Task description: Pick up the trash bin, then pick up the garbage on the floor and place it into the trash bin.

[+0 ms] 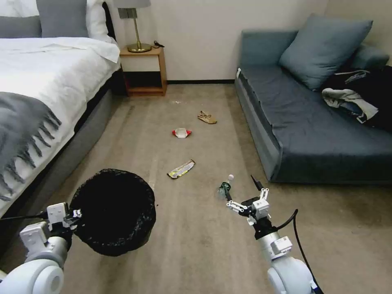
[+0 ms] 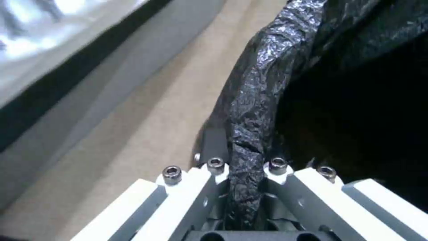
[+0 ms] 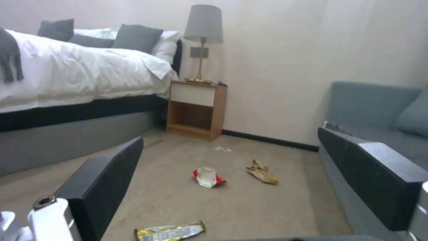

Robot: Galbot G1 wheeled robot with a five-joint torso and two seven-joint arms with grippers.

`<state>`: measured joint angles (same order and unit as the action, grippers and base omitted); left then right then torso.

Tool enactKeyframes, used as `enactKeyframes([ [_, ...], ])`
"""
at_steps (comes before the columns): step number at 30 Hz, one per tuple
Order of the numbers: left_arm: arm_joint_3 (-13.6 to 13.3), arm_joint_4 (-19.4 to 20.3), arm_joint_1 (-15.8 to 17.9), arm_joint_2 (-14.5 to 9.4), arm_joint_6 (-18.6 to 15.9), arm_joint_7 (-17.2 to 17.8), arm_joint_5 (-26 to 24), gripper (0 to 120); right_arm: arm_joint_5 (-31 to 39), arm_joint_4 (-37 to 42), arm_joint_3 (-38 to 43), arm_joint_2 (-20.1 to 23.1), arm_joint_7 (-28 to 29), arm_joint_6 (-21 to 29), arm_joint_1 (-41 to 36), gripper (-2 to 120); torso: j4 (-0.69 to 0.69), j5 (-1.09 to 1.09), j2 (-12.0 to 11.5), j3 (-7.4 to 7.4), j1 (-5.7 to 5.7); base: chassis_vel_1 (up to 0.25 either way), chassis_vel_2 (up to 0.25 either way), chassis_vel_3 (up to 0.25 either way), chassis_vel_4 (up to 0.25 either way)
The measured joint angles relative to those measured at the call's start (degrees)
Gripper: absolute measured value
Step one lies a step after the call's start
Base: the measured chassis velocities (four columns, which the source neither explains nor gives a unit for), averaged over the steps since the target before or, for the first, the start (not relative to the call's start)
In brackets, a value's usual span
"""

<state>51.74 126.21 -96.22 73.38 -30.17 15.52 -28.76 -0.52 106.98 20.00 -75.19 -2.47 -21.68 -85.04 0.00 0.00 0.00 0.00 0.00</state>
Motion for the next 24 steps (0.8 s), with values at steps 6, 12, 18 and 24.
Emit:
enactKeyframes([
  [6,-0.50,-0.90,0.68,0.17,0.37,2.70,2.70,3,-0.41,-0.42,0.20,0.44,0.00,-0.18,0.24,100,0.00,0.00,0.00,0.00,0.00,0.000,0.000,0.000,0.000],
  [12,-0.66,-1.96,0.77,0.44,0.38,3.65,5.06,3,-0.80,-1.38,0.20,0.40,-0.76,-0.29,0.40,100,0.00,0.00,0.00,0.00,0.00,0.000,0.000,0.000,0.000],
  [18,-0.59,-2.64,0.46,0.54,0.88,3.93,5.08,3,-0.97,-2.17,0.11,-0.21,-1.77,-1.07,0.50,100,0.00,0.00,0.00,0.00,0.00,0.000,0.000,0.000,0.000],
  [24,-0.32,-3.15,0.31,0.48,1.43,3.95,4.97,3,-0.97,-2.22,0.15,-0.35,-2.26,-1.52,0.33,100,0.00,0.00,0.00,-0.01,0.00,-0.006,0.009,0.008,-0.009],
])
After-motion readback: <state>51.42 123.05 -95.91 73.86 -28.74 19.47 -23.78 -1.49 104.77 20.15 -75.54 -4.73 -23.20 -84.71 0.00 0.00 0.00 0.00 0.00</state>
